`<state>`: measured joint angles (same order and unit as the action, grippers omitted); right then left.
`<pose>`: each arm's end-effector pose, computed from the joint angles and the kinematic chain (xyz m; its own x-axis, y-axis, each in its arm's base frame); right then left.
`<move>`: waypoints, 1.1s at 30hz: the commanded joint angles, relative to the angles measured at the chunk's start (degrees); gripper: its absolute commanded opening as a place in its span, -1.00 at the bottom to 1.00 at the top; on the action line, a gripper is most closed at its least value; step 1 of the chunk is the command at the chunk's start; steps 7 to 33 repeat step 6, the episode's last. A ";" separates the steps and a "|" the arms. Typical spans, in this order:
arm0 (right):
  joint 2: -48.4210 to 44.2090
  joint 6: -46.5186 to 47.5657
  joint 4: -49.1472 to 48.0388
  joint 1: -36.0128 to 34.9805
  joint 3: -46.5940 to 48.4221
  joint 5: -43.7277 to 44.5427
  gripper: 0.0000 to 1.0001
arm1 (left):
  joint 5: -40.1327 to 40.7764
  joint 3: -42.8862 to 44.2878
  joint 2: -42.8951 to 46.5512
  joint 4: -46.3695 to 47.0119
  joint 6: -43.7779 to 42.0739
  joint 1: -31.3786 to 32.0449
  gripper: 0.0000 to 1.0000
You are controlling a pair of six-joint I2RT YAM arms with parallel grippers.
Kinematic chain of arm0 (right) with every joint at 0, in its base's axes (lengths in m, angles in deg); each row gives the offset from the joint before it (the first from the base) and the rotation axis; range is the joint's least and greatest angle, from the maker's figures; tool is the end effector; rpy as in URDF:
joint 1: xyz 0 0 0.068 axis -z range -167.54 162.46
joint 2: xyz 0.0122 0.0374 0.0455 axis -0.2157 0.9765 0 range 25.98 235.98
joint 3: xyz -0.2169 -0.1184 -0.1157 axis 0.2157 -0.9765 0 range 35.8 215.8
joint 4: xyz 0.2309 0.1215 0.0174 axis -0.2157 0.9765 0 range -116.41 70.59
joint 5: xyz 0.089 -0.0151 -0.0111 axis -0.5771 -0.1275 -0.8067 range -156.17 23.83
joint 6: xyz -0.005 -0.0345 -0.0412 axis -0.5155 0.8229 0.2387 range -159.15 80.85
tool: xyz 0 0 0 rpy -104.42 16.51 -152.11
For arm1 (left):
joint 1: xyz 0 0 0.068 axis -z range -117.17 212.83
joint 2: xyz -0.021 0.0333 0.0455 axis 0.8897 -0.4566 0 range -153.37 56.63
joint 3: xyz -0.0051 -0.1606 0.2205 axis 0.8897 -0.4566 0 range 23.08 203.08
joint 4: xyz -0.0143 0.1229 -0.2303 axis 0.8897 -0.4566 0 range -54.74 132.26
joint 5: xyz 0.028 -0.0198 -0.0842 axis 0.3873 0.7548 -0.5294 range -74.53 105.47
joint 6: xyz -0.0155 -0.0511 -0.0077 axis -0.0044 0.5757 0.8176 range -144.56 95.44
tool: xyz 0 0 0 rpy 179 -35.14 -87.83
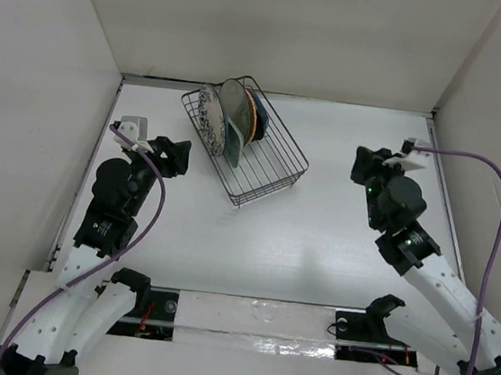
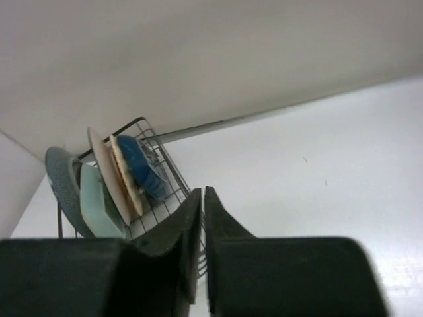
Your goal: Load the plates into the dish rack
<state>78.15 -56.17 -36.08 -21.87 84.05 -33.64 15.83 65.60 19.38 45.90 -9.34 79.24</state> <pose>0.1844 0.1026 0.3756 0.0694 0.3461 -0.9356 -0.0563 0.9378 0.3427 0.1503 -0.0441 0.3726 0.0708 -0.2946 -0.9530 0.3058 0.9158 -0.2604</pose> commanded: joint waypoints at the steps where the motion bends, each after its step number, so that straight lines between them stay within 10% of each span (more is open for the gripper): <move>1: -6.09 -5.82 2.02 3.90 -4.38 -0.96 -0.66 | 1.66 -1.12 0.60 4.00 -0.19 0.21 0.15; 2: -7.93 -6.18 2.11 6.18 -5.96 -2.98 -0.29 | 1.57 -1.47 0.78 4.27 -0.28 0.21 0.14; 6: -5.59 -7.51 5.01 8.57 -4.31 -10.46 0.10 | 1.31 -2.18 1.66 5.24 -0.90 0.21 0.13; 33: -5.59 -7.51 5.01 8.57 -4.31 -10.46 0.10 | 1.31 -2.18 1.66 5.24 -0.90 0.21 0.13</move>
